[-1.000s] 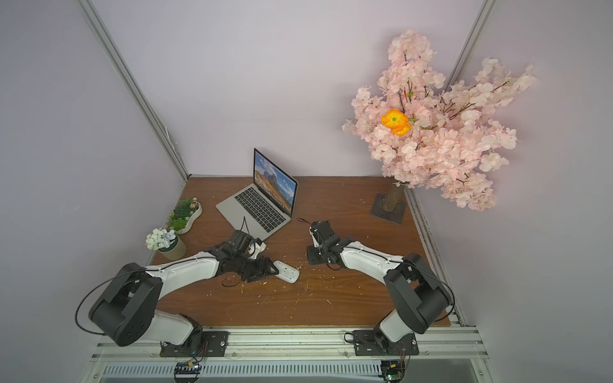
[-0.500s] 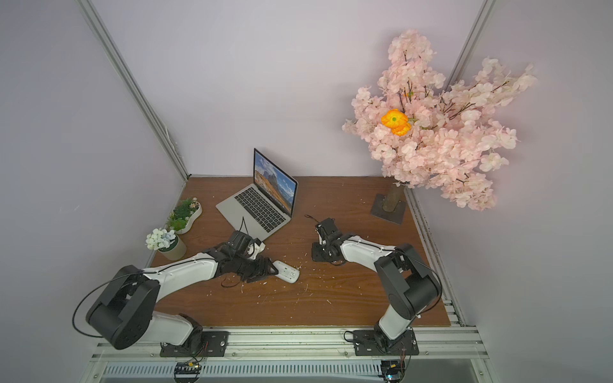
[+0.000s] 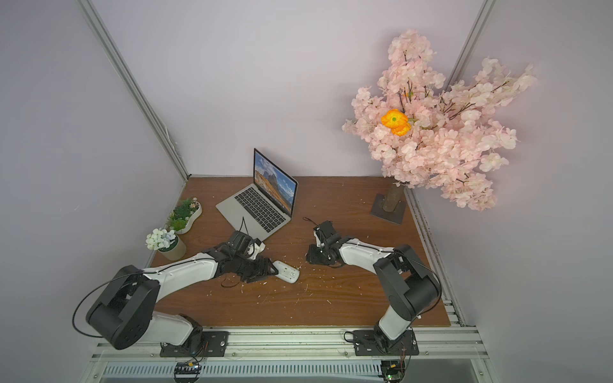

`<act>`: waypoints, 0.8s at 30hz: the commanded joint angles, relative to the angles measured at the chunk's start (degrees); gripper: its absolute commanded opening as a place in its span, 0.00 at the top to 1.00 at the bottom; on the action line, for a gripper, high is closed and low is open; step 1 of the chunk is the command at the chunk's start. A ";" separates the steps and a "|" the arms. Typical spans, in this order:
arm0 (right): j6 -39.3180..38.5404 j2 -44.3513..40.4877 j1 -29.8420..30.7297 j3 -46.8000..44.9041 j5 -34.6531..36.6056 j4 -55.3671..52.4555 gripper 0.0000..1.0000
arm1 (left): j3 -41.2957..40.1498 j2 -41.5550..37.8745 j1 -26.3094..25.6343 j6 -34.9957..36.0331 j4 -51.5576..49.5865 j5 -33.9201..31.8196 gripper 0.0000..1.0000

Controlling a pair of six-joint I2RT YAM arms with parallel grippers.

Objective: Remove the wireless mouse receiver from the laptop
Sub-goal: Adjust the USB plug at the center of the board.

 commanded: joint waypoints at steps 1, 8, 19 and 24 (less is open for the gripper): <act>1.08 -0.85 0.35 -2.43 -0.28 -2.19 0.63 | 0.05 -0.35 -0.63 1.30 -1.08 -0.44 0.35; 2.09 -0.84 1.00 -3.18 -2.85 -1.14 0.63 | 0.16 -0.41 -0.65 0.94 -1.12 -0.95 0.35; 3.91 2.45 1.61 -2.23 -6.21 4.22 0.63 | 0.07 -0.63 -0.65 0.64 -1.12 -1.21 0.35; 4.46 4.14 1.98 -1.19 -6.22 6.23 0.62 | 0.09 -0.68 -0.63 0.49 -1.37 -1.52 0.35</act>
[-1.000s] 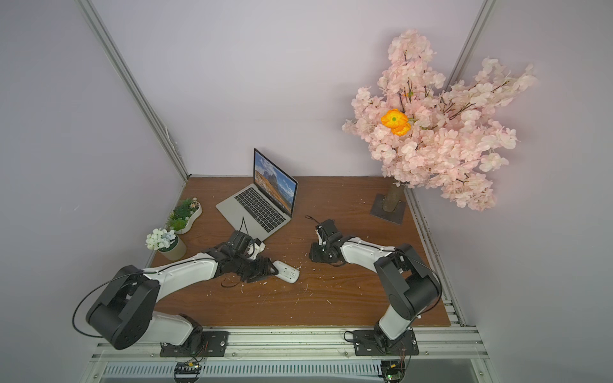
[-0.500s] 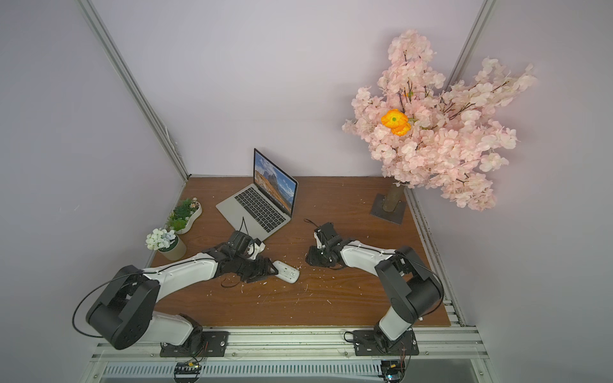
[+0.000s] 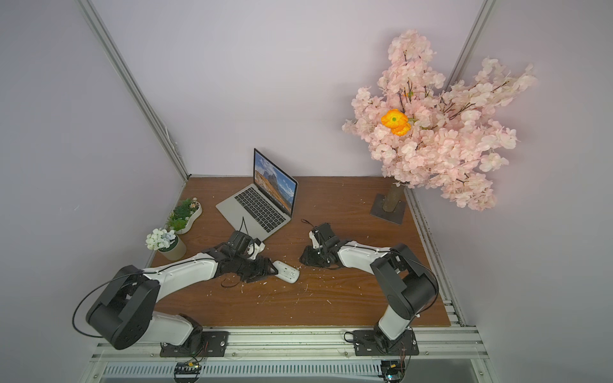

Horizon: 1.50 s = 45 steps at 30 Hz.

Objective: Remove the wireless mouse receiver from the laptop
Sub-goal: Adjust the USB plug at the center of the board.

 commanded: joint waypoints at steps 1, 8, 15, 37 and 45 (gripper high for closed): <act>0.79 2.90 0.46 0.55 0.37 -0.36 0.62 | 0.07 -0.74 -0.68 0.51 -1.43 -0.87 0.35; -5.44 3.14 0.43 5.17 -0.85 -0.90 0.59 | 0.76 -0.93 -0.62 0.76 -2.04 -1.37 0.35; -30.60 -0.21 -0.99 11.31 4.62 -9.05 0.54 | 2.59 -0.86 -0.63 3.79 -3.62 -2.50 0.35; -88.49 -1.91 -4.92 4.83 5.42 -11.66 0.40 | 2.75 0.37 -0.63 9.39 -4.44 -2.29 0.33; -90.82 4.31 -5.08 8.69 -0.79 -14.14 0.46 | 2.49 0.36 -0.63 9.31 -4.57 -2.15 0.33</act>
